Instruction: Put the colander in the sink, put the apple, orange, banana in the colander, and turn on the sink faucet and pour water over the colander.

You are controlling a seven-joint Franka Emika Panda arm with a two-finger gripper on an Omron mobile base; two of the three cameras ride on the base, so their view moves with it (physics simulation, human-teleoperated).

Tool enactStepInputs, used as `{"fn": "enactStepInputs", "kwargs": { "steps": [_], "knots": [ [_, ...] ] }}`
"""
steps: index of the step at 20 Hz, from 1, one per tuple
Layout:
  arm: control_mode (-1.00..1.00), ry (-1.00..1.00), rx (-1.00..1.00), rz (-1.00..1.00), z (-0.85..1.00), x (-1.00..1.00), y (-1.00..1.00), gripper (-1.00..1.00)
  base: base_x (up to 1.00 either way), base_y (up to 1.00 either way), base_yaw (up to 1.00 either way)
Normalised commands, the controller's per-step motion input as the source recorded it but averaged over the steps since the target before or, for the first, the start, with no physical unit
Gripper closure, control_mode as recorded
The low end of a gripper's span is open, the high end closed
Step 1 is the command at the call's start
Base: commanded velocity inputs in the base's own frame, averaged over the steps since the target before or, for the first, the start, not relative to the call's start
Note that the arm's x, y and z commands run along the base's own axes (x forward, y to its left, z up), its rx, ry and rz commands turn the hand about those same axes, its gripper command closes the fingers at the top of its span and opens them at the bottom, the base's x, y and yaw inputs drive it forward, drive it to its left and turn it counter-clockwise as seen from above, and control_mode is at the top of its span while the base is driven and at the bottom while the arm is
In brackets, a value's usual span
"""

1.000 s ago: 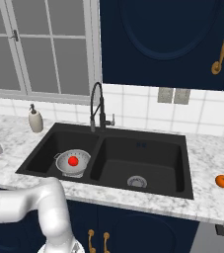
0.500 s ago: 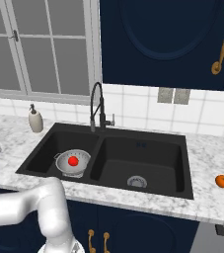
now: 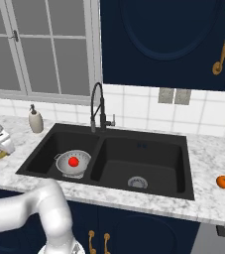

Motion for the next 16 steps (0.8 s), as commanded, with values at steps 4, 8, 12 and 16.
{"fn": "enactStepInputs", "kwargs": {
  "steps": [4,8,12,16],
  "knots": [
    [-1.00,-0.03,0.00,-0.23,0.43,0.00,-1.00,1.00,0.00,0.00,0.00],
    [-1.00,0.00,0.00,-0.22,0.18,0.02,-1.00,1.00,0.00,0.00,0.00],
    [-1.00,0.00,0.00,-0.21,0.07,0.15,-1.00,1.00,0.00,0.00,0.00],
    [-1.00,0.00,-0.03,-0.19,0.00,0.21,-1.00,1.00,0.00,0.00,0.00]
  ]
}}
